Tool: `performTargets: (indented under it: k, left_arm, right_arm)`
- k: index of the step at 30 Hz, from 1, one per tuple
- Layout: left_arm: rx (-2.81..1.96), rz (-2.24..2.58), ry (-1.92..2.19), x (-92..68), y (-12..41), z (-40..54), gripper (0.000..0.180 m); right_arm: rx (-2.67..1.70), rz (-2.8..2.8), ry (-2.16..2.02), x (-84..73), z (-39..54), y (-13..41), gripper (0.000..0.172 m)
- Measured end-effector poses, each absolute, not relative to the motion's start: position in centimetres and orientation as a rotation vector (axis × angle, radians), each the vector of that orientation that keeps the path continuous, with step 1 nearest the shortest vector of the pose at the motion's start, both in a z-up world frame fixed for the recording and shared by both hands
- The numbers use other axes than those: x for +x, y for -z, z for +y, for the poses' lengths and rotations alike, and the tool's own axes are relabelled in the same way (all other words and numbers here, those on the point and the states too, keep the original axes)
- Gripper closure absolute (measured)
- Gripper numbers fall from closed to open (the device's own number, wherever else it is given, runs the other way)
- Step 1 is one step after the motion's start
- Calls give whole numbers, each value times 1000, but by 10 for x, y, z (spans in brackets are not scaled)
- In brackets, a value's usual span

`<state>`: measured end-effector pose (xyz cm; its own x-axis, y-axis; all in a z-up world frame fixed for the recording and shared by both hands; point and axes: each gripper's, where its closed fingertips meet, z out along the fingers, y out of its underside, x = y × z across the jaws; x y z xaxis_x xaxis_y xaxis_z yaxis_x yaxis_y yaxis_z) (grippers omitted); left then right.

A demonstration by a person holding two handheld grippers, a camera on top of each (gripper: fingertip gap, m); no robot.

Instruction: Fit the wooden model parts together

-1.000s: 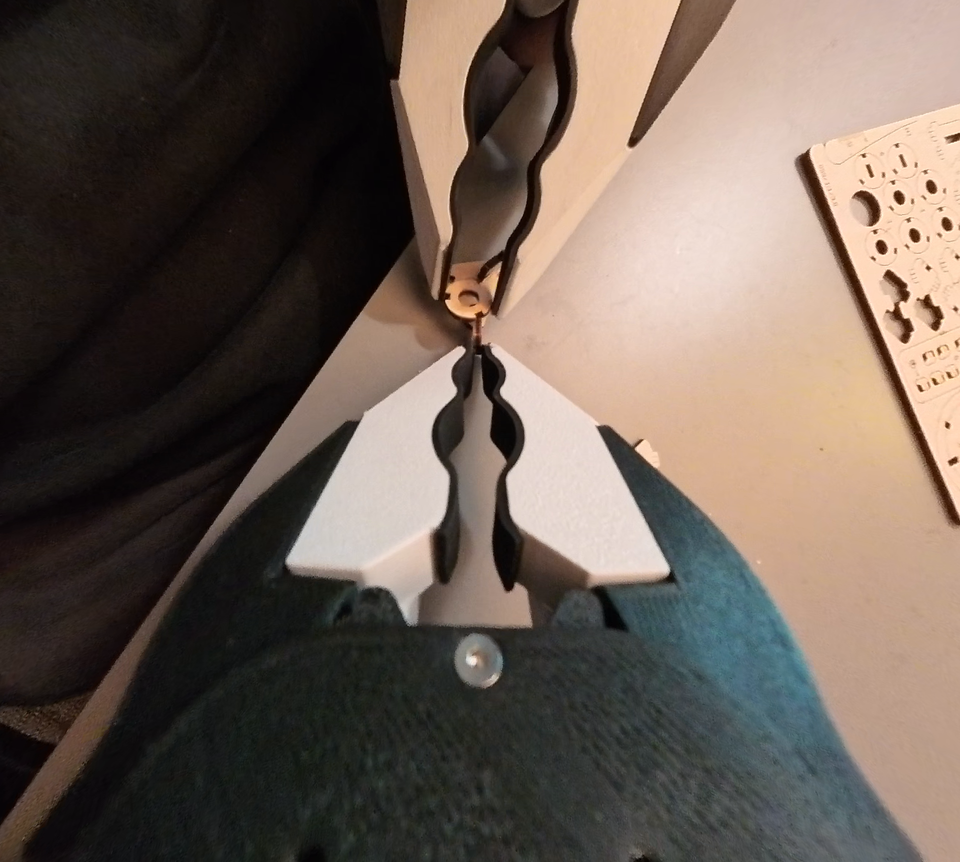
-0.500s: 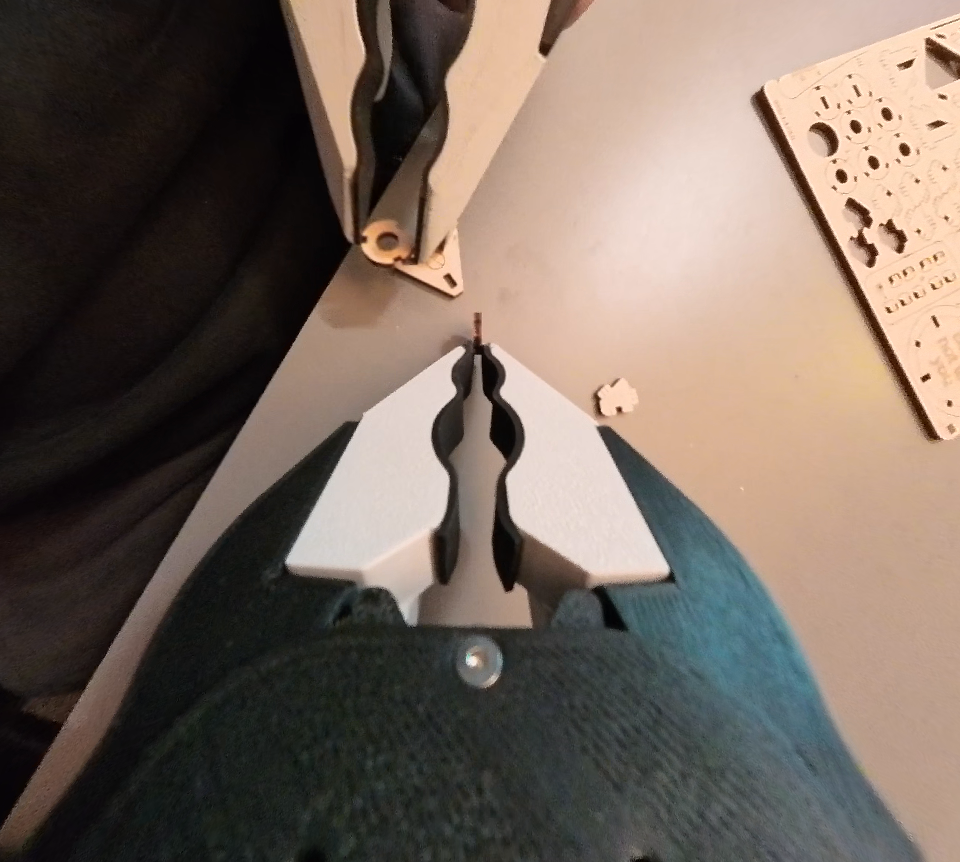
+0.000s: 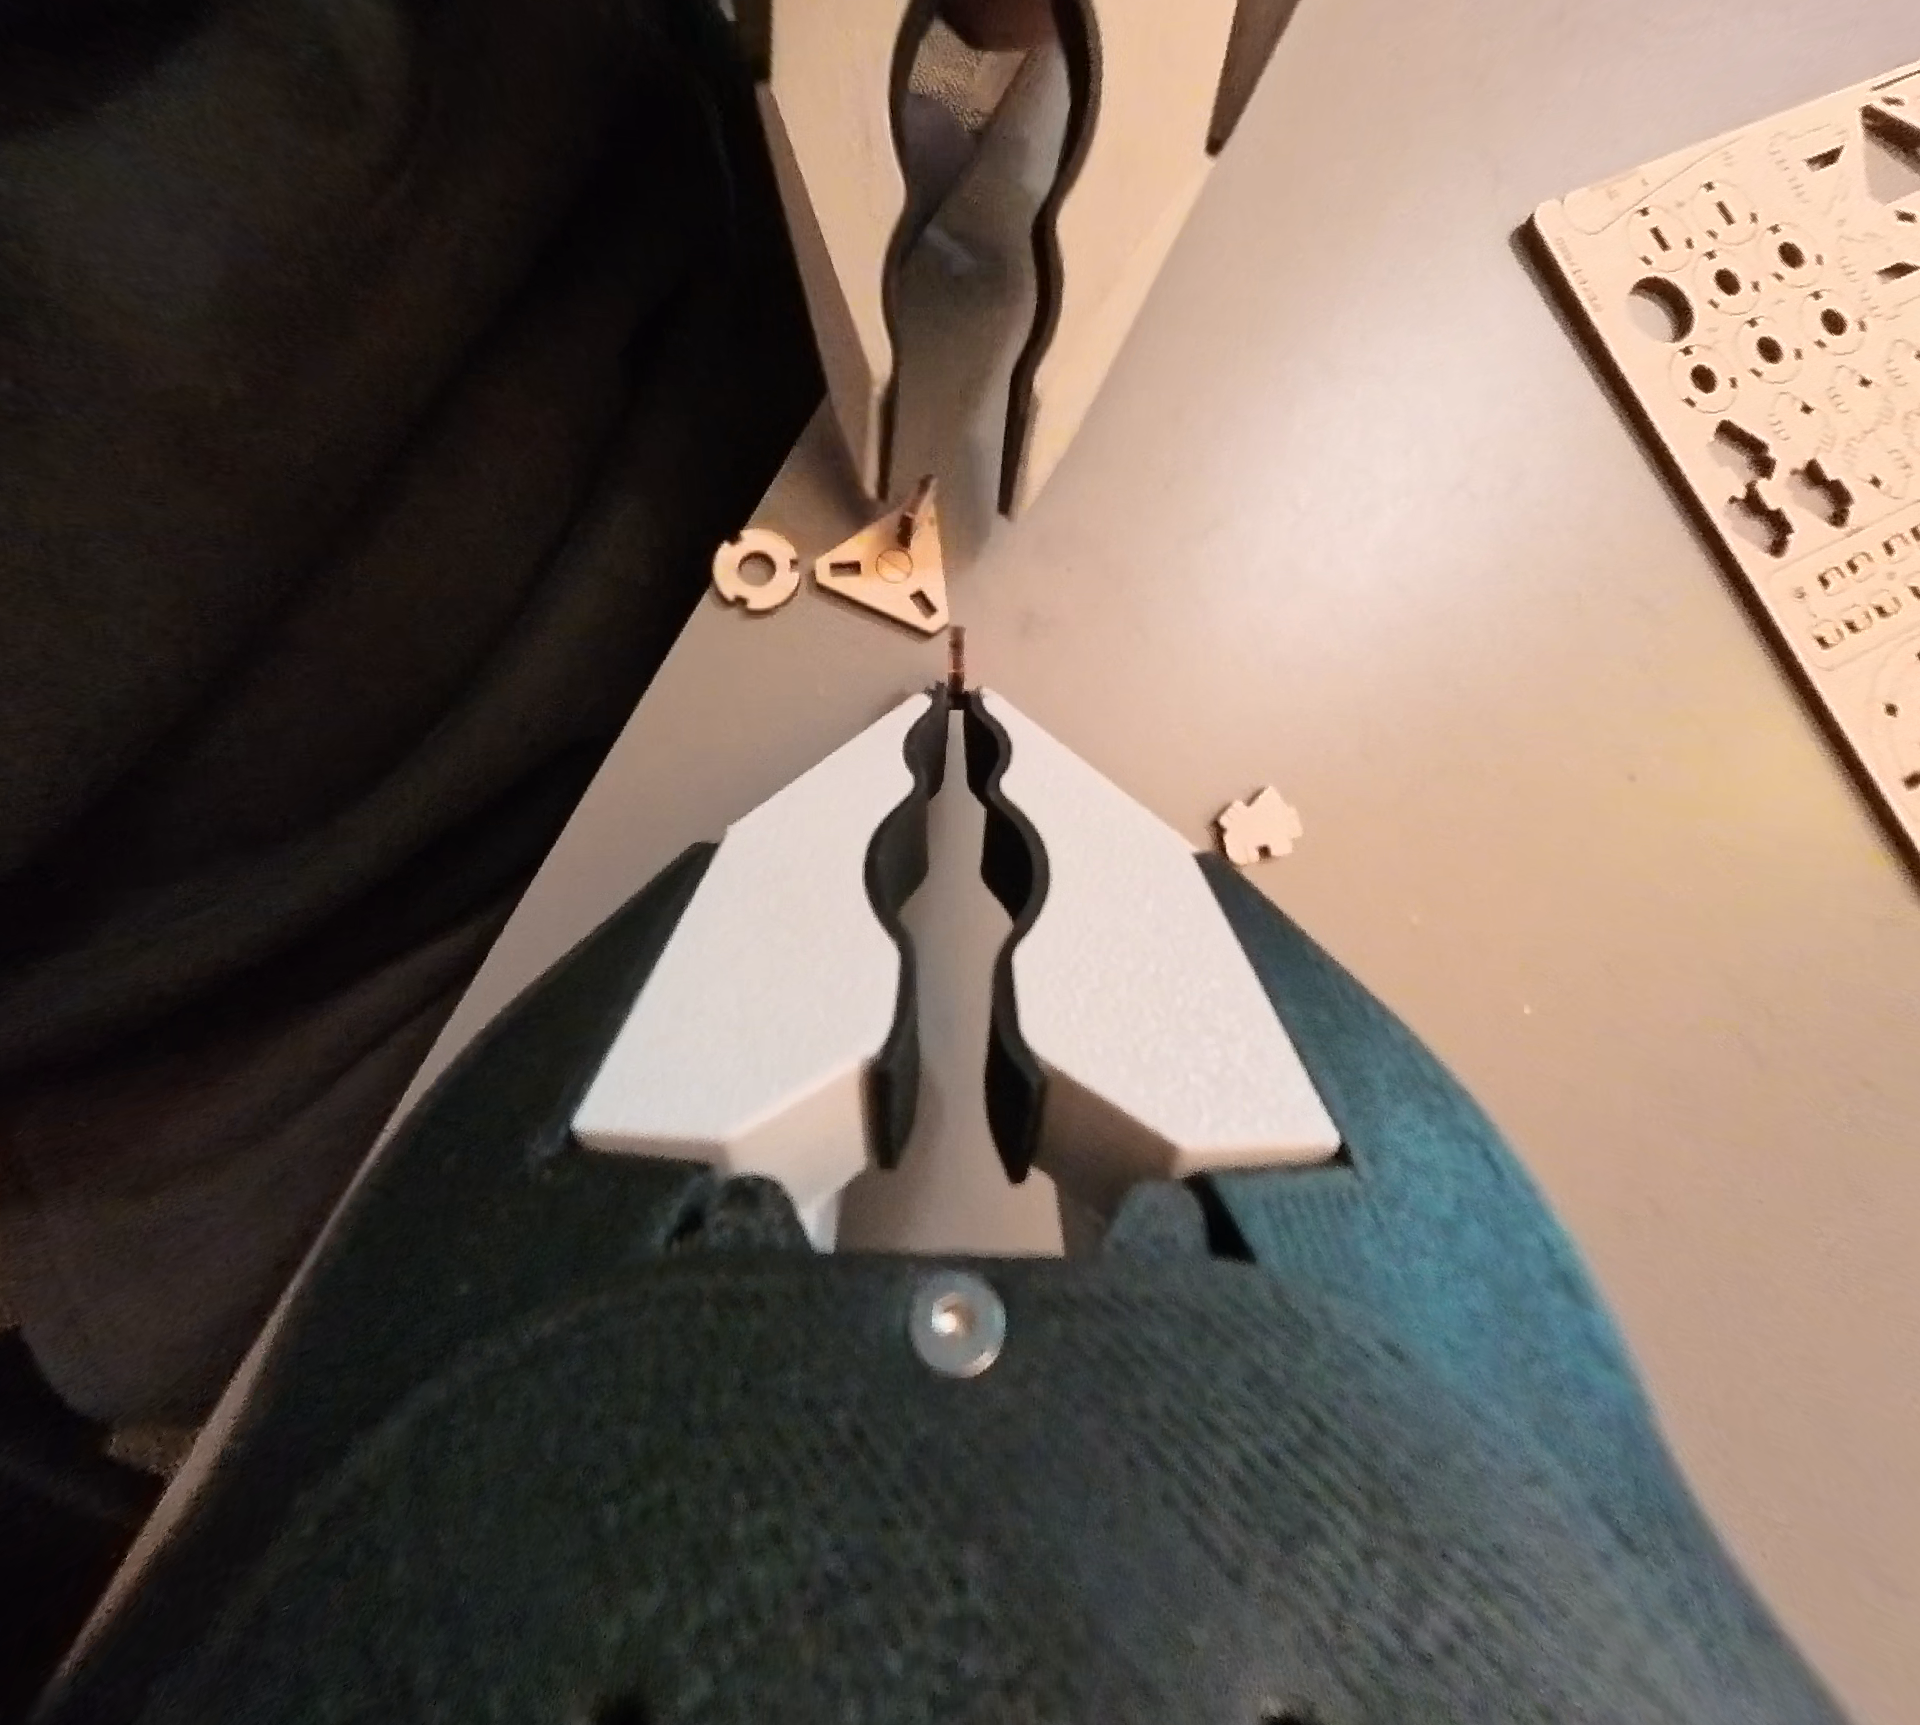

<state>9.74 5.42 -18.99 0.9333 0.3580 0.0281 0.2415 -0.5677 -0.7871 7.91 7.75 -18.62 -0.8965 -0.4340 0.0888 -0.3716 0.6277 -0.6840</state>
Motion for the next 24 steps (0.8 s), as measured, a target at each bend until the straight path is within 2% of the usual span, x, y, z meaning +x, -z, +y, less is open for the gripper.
performTargets:
  k: [12,24]
  left_arm:
    - [-2188,-519,-256,81,193,50,164]
    - [-2176,-489,-132,94,192,61,145]
  right_arm:
    - [-651,2735,1122,81,78,187,171]
    - [-660,2734,978,91,73,183,171]
